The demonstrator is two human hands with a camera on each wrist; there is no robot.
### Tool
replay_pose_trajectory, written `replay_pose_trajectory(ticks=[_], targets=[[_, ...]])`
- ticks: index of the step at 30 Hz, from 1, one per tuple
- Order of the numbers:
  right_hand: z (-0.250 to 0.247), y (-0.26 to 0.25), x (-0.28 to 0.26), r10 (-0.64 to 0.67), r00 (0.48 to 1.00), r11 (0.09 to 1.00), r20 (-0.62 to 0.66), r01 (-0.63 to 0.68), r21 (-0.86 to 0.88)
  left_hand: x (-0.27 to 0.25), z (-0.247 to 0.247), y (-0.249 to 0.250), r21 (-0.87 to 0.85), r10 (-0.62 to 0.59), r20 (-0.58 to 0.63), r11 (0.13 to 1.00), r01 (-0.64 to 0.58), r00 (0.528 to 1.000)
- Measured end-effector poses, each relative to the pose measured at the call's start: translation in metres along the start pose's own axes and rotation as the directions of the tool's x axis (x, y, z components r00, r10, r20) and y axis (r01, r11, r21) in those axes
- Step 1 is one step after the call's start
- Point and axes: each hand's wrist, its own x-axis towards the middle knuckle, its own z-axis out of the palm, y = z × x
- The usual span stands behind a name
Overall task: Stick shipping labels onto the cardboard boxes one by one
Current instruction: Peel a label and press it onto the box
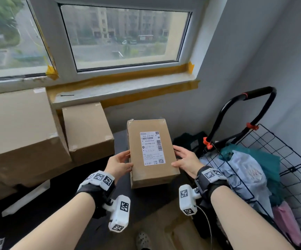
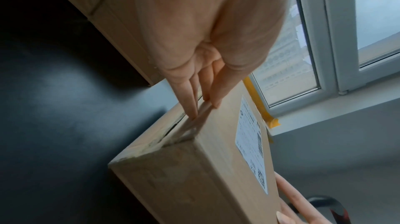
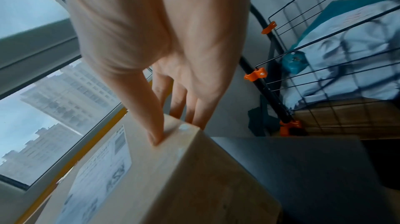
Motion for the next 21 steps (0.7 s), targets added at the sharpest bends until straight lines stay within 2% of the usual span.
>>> replay_pose_trajectory(ticks=[5, 11, 16, 21], targets=[[-0.021, -0.024, 0.085, 0.036, 0.995, 0.998, 0.095, -0.030, -0.063, 0.060, 0.024, 0.018, 0.005, 0.004, -0.102, 1.000, -0.004, 0.995], [-0.019, -0.050, 0.169, 0.040, 0.981, 0.994, 0.190, -0.020, -0.105, 0.117, 0.029, 0.033, -0.032, -0.012, -0.212, 0.999, 0.006, 0.977], [-0.013, -0.070, 0.207, 0.031, 0.971, 0.995, 0.236, -0.008, -0.096, 0.144, 0.027, 0.043, -0.104, -0.024, -0.269, 0.995, -0.004, 0.963], [-0.003, -0.082, 0.221, 0.017, 0.966, 0.995, 0.259, 0.010, -0.101, 0.153, 0.025, 0.052, -0.137, 0.001, -0.296, 0.990, -0.043, 0.955]])
